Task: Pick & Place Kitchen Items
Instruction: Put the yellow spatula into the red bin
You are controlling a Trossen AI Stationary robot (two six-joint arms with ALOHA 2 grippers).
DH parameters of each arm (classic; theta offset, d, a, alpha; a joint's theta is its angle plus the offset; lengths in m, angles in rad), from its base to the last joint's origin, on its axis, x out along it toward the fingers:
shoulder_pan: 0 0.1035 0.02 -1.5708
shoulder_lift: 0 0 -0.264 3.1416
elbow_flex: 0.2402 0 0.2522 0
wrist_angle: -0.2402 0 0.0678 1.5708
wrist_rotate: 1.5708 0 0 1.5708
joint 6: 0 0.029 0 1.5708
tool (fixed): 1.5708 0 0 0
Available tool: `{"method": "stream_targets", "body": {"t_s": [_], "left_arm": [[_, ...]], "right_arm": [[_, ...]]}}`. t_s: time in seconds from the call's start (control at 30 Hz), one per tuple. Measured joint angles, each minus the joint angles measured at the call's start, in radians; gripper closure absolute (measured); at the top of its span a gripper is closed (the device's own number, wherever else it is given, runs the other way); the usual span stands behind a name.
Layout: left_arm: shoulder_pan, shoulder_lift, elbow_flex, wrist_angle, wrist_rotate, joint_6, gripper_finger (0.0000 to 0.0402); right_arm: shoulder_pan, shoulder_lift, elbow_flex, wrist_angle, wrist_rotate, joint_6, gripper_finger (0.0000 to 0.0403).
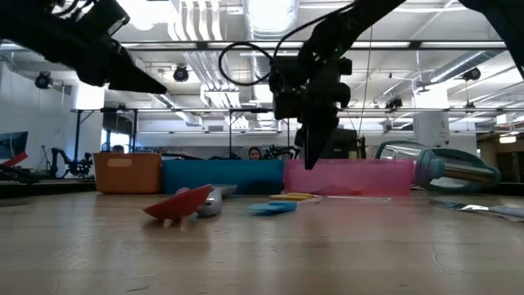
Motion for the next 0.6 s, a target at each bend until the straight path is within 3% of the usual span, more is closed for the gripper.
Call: {"method": "stream_targets", "body": {"t_s": [0.13, 0.23, 0.3, 0.47, 0.6], "left_arm": [[0.0, -0.036, -0.041, 0.031, -0.018, 0.038, 0.0387], [0.0, -0.043, -0.051, 0.036, -0.019, 0.022, 0.039], [0.0, -0.041, -0.056, 0.032, -0.019, 0.009, 0.0391], [0.0, -0.039, -0.056, 0.036, -0.019, 0.004, 0.0391], [0.001, -0.039, -0.056, 0.037, -0.019, -0.01, 0.039]], "right_arm": [[0.001, 0.038, 0.0, 0.005, -0.11, 0.029, 0.0243], [0.004, 0.044, 0.0, 0.014, -0.128, 0.022, 0.0224], [0.018, 0.04, 0.0, 0.035, -0.065, 0.023, 0.0219], [0.104, 0.027, 0.0, 0.053, 0.224, -0.018, 0.0229], [0.159, 0.039, 0.0, 0.089, 0.285, -0.038, 0.0234]]}}
